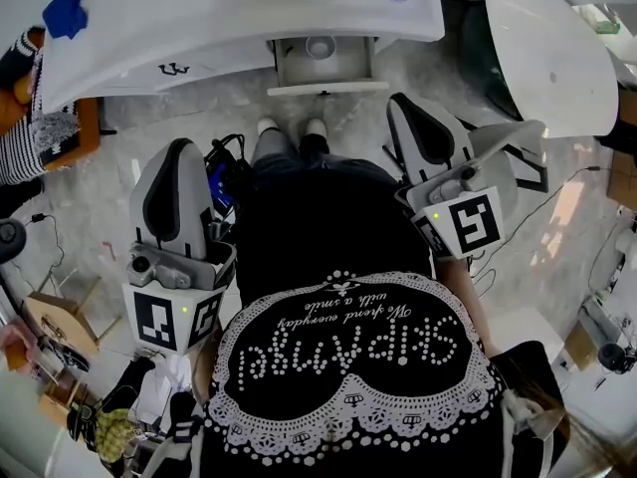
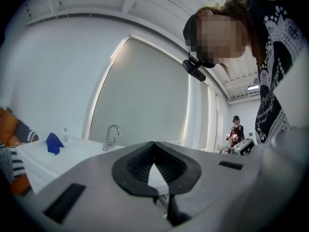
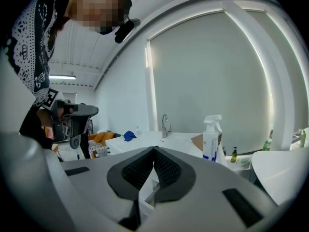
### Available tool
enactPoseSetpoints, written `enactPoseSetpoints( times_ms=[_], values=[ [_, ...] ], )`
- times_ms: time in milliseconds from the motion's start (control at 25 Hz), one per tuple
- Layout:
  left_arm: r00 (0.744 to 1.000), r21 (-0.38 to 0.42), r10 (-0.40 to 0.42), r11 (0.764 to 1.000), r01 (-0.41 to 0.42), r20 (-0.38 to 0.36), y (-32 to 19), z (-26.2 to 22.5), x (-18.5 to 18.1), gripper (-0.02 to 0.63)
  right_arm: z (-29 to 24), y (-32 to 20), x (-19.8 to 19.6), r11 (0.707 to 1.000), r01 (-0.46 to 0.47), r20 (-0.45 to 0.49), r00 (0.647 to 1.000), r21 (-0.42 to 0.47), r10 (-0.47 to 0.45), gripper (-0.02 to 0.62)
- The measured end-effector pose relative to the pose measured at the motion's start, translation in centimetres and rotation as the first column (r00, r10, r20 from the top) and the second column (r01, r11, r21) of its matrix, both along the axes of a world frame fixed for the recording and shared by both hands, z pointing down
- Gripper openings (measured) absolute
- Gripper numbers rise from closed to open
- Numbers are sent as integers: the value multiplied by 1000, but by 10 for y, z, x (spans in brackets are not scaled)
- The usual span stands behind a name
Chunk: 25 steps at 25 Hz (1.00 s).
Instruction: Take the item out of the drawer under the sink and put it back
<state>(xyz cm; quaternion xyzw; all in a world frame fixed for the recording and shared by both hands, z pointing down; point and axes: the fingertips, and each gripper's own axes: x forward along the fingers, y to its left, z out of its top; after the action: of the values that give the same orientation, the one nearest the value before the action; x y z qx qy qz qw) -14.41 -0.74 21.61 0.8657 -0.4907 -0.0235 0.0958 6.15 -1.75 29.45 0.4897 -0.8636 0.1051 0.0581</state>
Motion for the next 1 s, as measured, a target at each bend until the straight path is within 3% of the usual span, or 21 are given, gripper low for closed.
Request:
enactPoseSetpoints(
  times_ms=[200,400,760,1000],
  values=[
    [998,0,-66,998,66,3,5,-1,-17,3,1,3,0,1000,11,-12,1000,-7,-11,18],
    [997,8,-74,997,74,-10,2,-1,-12,3,2,5,-6,999,36,-33,999,-6,-37,18],
    [996,-2,84,996,-85,-27,-16,16,62,3,1,12,-20,996,91,-86,992,24,-88,17],
    [991,-10,133,991,-133,-6,-20,18,72,3,0,8,-15,998,61,-71,996,33,-59,18]
  ],
)
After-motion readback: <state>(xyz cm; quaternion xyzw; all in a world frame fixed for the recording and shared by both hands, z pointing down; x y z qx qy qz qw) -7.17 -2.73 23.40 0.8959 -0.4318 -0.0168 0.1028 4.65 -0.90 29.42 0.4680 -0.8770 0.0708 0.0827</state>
